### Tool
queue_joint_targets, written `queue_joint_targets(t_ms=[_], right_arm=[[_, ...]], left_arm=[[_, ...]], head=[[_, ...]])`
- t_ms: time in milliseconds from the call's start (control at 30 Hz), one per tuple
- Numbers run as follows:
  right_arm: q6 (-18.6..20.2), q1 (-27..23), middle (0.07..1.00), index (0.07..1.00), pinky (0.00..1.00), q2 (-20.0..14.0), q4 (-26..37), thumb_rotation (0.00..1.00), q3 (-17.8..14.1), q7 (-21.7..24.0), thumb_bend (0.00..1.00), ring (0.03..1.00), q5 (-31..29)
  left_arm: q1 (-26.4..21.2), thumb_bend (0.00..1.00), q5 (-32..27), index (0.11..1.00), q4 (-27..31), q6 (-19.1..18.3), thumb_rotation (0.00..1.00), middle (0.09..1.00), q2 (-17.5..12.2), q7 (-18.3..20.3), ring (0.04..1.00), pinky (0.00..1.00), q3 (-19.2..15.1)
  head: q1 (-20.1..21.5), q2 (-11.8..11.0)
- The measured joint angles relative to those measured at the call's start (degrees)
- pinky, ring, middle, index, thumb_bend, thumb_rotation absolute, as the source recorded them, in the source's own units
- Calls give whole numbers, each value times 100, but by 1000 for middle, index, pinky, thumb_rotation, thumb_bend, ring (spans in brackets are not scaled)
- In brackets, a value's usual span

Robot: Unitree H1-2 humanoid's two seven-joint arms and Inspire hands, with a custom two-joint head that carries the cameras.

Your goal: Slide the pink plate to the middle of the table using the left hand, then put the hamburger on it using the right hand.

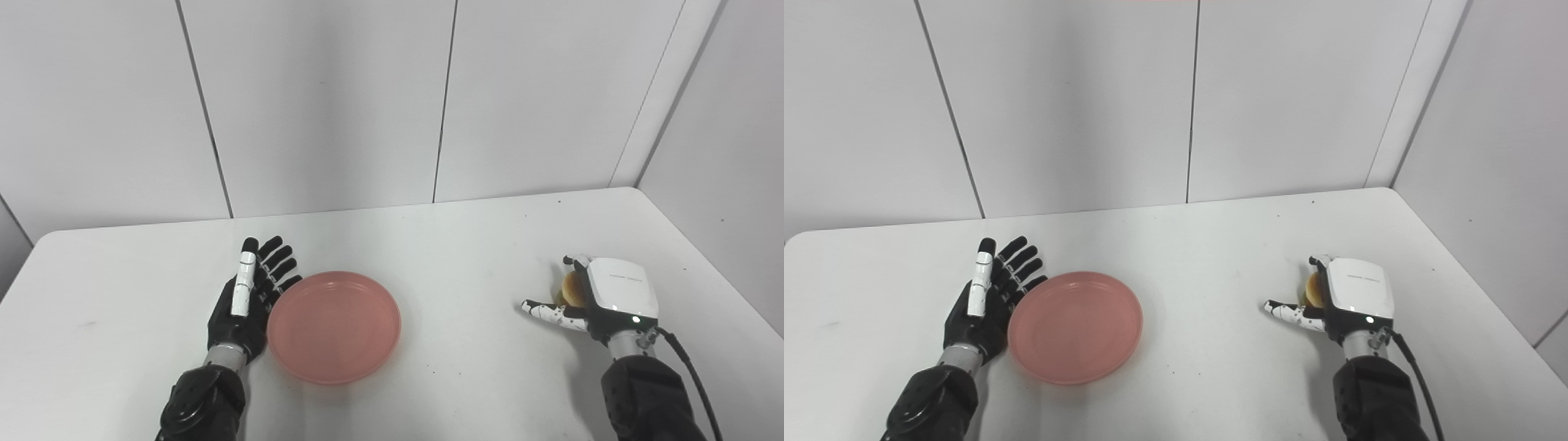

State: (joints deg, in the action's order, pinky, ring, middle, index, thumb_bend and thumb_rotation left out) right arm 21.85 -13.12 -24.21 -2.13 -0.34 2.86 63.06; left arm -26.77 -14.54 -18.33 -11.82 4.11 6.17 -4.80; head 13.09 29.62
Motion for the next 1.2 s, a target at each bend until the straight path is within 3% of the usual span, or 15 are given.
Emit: queue_joint_targets(t_ms=[167,267,500,633,667,767,967,1200], right_arm=[[-259,-250,762,722,717,-125,-587,758,99,-579,755,755,-427],[-293,-370,722,701,594,-160,-784,720,149,-775,745,675,-612],[-301,-437,664,672,520,-217,-1153,664,365,-1197,750,609,-796],[-511,-546,583,613,447,-291,-1449,632,385,-1492,745,530,-1083],[-615,-582,438,479,310,-309,-1568,645,383,-1599,746,372,-1170],[-958,-781,265,302,165,-401,-2052,579,357,-1938,703,205,-1467],[-1042,-807,234,271,136,-466,-2104,513,450,-2056,673,178,-1726],[-1044,-513,246,284,146,-501,-1545,503,453,-1915,663,190,-2004]], left_arm=[[-5,851,1,775,1,-10,802,833,-94,36,849,746,23],[15,849,1,770,105,-127,795,832,-128,34,849,765,36],[82,848,0,755,240,-253,783,818,-139,32,839,759,46],[79,847,0,759,242,-265,789,827,-153,28,843,743,29],[77,860,-1,761,241,-265,781,827,-156,27,840,751,23],[70,867,-20,763,236,-272,769,832,-156,27,841,767,5],[57,863,-25,766,237,-283,776,828,-159,25,831,755,-17],[56,869,-12,766,233,-279,778,827,-153,25,836,749,12]], head=[[-26,114],[-18,140],[-61,228],[-88,246],[-88,246],[-70,228],[-97,220],[-141,202]])
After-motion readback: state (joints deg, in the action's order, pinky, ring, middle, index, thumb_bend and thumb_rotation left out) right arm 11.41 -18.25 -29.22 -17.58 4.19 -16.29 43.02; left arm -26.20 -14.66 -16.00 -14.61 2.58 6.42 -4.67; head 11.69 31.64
